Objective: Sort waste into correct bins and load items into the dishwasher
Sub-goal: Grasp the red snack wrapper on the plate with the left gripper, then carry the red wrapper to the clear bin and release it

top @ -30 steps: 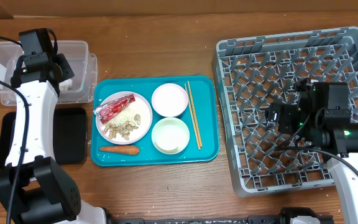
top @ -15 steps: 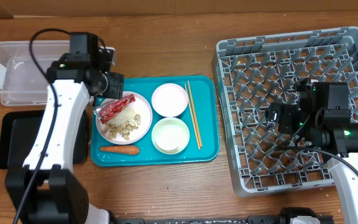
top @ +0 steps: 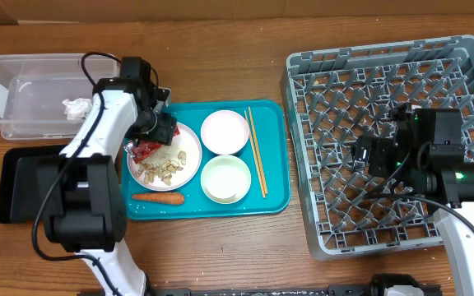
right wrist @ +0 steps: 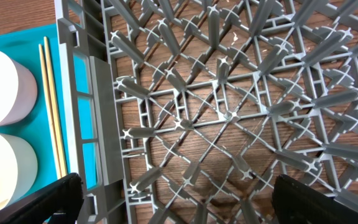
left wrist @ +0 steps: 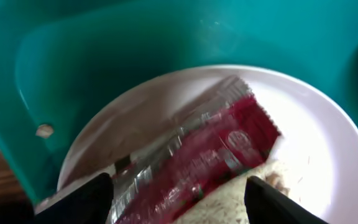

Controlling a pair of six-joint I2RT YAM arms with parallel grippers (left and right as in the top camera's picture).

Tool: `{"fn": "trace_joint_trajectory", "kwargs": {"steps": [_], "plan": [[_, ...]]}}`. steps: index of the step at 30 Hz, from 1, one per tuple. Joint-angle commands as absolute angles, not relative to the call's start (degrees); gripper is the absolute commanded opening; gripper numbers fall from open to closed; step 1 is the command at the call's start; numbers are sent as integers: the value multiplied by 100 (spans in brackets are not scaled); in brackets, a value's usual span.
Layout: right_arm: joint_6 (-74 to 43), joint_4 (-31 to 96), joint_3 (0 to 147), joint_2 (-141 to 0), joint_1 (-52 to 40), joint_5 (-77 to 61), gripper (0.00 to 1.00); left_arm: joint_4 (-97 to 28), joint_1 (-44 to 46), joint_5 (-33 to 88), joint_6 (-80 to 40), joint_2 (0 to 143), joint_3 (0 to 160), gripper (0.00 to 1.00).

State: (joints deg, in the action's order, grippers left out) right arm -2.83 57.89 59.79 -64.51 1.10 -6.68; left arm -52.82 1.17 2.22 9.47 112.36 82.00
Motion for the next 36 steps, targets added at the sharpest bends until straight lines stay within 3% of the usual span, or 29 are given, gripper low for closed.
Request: {"fn": "trace_joint_trajectory", "kwargs": {"steps": [1, 3, 8, 10, 12, 29, 36], "plan": [[-305, 5760, 6147, -6399, 137, -692, 100, -5083, 215, 246, 1144, 11441, 8171, 70], [-307, 5760, 6147, -6399, 137, -692, 100, -5002, 228, 187, 1144, 11507, 8171, 67], [-307, 5760, 6147, -6399, 137, -692, 100, -4963, 228, 58, 1142, 11542, 8171, 36], [-307, 5760, 6147, -6399, 137, -692, 100, -4971, 228, 30, 1142, 11542, 8171, 16], [-307, 5760, 6147, -6399, 137, -692, 100, -4976, 228, -69, 1140, 11539, 8171, 4], [-307, 5763, 6147, -6399, 137, -692, 100, -5662, 228, -753, 849, 10842, 9369, 4], [-305, 5760, 6147, -6399, 137, -692, 100, -5116, 62, -1487, 707, 10359, 9692, 4]]}}
